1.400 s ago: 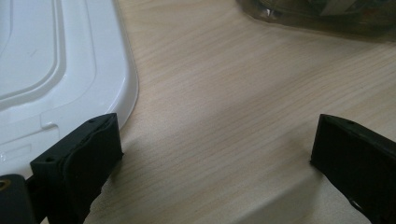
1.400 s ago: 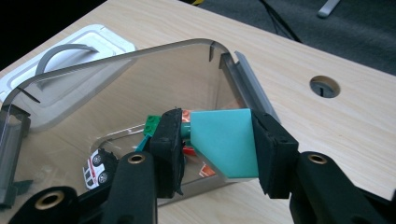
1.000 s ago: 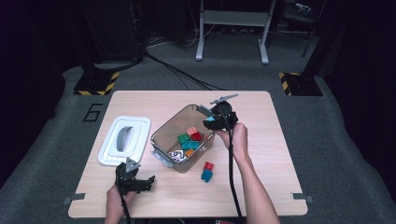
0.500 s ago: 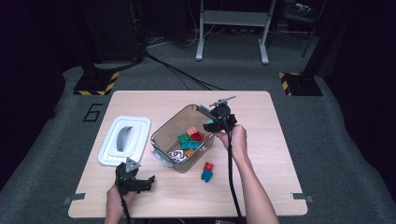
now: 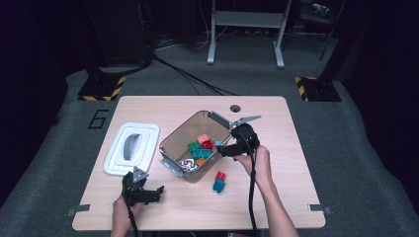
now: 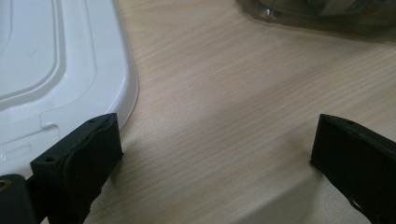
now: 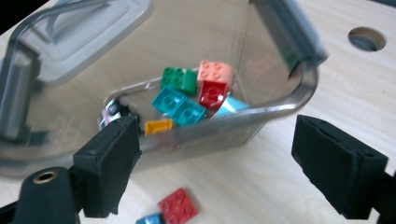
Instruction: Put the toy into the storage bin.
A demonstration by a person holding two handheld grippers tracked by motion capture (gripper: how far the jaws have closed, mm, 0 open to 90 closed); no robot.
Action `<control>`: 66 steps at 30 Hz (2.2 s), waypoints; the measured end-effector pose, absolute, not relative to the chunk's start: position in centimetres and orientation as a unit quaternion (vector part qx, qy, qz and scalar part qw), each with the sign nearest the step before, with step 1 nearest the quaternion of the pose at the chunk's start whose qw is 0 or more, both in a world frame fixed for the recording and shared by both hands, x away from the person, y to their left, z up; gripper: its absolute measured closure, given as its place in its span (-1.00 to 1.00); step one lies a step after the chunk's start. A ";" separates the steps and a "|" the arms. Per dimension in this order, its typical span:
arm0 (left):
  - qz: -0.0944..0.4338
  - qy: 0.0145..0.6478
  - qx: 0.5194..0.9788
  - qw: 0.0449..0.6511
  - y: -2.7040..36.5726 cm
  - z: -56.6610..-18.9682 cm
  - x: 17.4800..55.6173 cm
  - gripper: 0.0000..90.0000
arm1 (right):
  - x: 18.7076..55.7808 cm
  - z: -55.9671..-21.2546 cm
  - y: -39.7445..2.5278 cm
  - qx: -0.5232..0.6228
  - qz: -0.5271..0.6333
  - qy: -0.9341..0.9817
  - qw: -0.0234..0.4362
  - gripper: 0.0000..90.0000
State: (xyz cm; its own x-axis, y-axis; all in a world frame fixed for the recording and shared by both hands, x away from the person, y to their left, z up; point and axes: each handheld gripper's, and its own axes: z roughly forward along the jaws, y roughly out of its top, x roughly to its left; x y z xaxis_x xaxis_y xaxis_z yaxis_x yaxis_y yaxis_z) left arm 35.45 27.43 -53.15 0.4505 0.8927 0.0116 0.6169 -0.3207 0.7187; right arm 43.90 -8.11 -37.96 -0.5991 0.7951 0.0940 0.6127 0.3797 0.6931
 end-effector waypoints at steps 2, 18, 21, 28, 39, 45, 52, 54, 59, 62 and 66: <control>0.209 0.481 0.785 0.330 27.4 -53.1 35.5 -0.96 | 43.6 -38.1 -8.1 0.428 0.353 0.822 0.127 -0.69; 0.209 0.481 0.785 0.330 27.4 -53.1 35.5 -0.96 | 39.1 -46.9 -6.7 0.432 0.310 0.842 0.090 -0.89; 0.209 0.481 0.785 0.330 27.4 -53.2 35.5 -0.96 | 38.7 -48.0 -6.3 0.442 0.300 0.839 0.104 -0.87; 0.210 0.481 0.785 0.330 27.4 -53.2 35.5 -0.96 | 38.6 -48.7 -5.8 0.471 0.308 0.817 0.125 -0.78; 0.210 0.481 0.785 0.330 27.4 -53.2 35.5 -0.96 | 39.7 -49.6 -5.6 0.493 0.298 0.806 0.134 -0.70; 0.210 0.481 0.785 0.330 27.4 -53.2 35.4 -0.96 | 39.0 -50.0 -5.8 0.488 0.280 0.815 0.138 -0.66; 0.211 0.482 0.784 0.329 27.4 -53.1 35.4 -0.96 | 37.8 -50.1 -7.5 0.498 0.275 0.810 0.139 -0.59; 0.210 0.482 0.784 0.330 27.4 -53.2 35.4 -0.96 | 37.5 -50.2 -8.0 0.500 0.275 0.809 0.140 -0.57; 0.210 0.482 0.784 0.330 27.4 -53.2 35.4 -0.96 | 36.8 -50.2 -9.3 0.516 0.279 0.797 0.141 -0.51; 0.211 0.482 0.784 0.330 27.4 -53.2 35.4 -0.96 | 36.6 -50.3 -9.8 0.515 0.286 0.795 0.143 -0.43; 0.211 0.482 0.784 0.329 27.4 -53.2 35.4 -0.96 | 36.4 -50.2 -10.0 0.512 0.288 0.796 0.147 -0.17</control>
State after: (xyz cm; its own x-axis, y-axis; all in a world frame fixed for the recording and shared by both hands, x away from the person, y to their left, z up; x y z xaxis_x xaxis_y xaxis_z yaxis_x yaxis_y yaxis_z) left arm 35.42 27.39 -53.15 0.4461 0.8949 0.0124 0.6173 -0.3177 0.7197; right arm 36.44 -10.00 -50.18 -0.4328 0.8994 0.0606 0.7296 0.3101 0.6095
